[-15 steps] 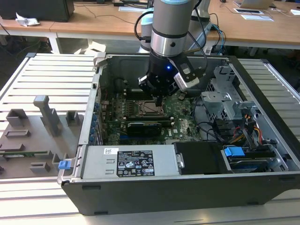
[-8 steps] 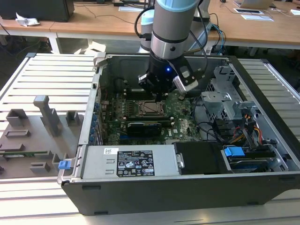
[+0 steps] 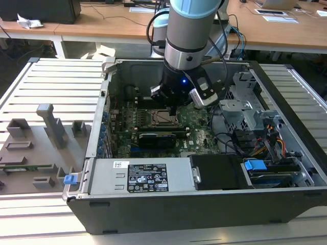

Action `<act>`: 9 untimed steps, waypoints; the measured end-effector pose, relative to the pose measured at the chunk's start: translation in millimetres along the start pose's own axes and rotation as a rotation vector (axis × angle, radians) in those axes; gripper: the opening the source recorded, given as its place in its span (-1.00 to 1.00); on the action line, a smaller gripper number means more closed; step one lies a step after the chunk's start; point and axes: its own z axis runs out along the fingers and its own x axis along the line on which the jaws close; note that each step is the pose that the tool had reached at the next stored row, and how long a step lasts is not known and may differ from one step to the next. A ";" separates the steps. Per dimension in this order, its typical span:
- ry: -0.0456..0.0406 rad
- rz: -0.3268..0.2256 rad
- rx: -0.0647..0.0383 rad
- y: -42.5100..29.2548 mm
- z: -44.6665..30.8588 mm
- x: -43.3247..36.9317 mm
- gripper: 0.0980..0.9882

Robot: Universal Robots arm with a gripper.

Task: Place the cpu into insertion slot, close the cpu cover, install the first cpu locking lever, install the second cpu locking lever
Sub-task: 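Install the second cpu locking lever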

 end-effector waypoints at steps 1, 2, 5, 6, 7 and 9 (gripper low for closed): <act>-0.0001 0.000 0.000 -0.2 0.3 0.0 -0.98; 0.0000 0.000 0.000 -0.3 0.4 0.1 -0.98; 0.0001 0.000 0.000 -0.9 2.5 0.1 -0.98; 0.0000 0.000 0.000 -1.0 3.6 0.1 -0.98; 0.0004 0.000 0.000 -1.2 4.6 0.1 -0.98; 0.0013 0.000 0.000 -1.6 7.2 0.1 -0.98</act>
